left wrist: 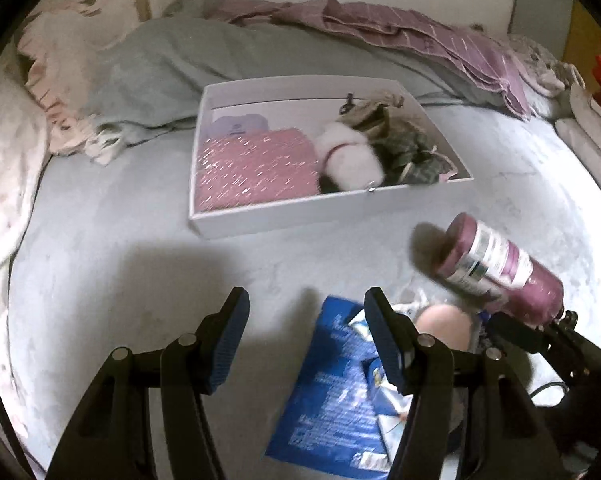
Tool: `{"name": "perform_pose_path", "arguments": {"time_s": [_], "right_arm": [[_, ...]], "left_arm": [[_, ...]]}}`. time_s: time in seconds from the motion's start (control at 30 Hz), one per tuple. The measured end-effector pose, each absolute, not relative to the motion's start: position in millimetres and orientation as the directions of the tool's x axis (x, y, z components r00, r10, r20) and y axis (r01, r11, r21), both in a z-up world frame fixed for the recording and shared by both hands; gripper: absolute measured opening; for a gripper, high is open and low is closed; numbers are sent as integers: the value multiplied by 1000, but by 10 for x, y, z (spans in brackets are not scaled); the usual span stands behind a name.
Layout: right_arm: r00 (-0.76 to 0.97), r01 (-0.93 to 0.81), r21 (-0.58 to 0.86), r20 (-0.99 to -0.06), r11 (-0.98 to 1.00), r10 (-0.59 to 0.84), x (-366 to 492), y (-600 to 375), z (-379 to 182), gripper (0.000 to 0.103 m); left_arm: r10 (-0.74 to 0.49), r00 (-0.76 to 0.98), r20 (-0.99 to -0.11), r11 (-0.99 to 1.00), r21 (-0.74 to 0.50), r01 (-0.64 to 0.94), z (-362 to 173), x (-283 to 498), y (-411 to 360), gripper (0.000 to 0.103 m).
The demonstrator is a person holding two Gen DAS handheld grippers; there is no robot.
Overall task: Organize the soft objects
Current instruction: 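Reach right tool to peach sponge in blue packet and close on it, then lift peach sponge with right tool and carry it over white box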
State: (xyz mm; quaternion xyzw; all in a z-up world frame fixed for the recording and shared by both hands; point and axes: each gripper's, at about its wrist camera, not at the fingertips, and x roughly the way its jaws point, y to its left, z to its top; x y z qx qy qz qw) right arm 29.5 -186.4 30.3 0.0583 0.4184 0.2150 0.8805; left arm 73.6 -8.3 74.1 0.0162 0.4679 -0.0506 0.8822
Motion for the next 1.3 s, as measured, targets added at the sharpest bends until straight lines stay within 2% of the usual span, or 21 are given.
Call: {"name": "perform_pose_path", "arguments": {"time_s": [0.23, 0.43, 0.63, 0.73, 0.8, 1.0, 1.23, 1.3], "right_arm": [[525, -358, 244, -746, 901, 410, 426, -1608, 242, 62], [519, -374, 217, -757, 902, 398, 445, -1500, 193, 72], [517, -374, 209, -762, 904, 390, 442, -1497, 186, 72], [519, -375, 204, -762, 904, 387, 443, -1500, 187, 71], [524, -370, 199, -762, 907, 381, 440, -1509, 190, 68], [543, -326, 212, -756, 921, 366, 450, -1611, 196, 45], [574, -309, 226, -730, 924, 371, 393, -1706, 247, 12], [584, -297, 250, -716, 921, 383, 377, -1775, 262, 10]], "left_arm": [[-92, 580, -810, 995, -58, 78, 615, 679, 98, 60], [-87, 582, -809, 996, -59, 66, 487, 620, 153, 60], [-124, 584, -802, 991, -76, 107, 362, 602, 127, 60], [-97, 577, -811, 993, -36, 116, 297, 610, 86, 60], [-94, 588, -804, 992, -23, 127, 305, 595, 56, 60], [-129, 597, -792, 988, -51, 145, 272, 585, 41, 60], [-202, 603, -772, 978, -128, 164, 290, 576, 87, 60], [-227, 606, -762, 973, -152, 173, 307, 557, 82, 60]]}}
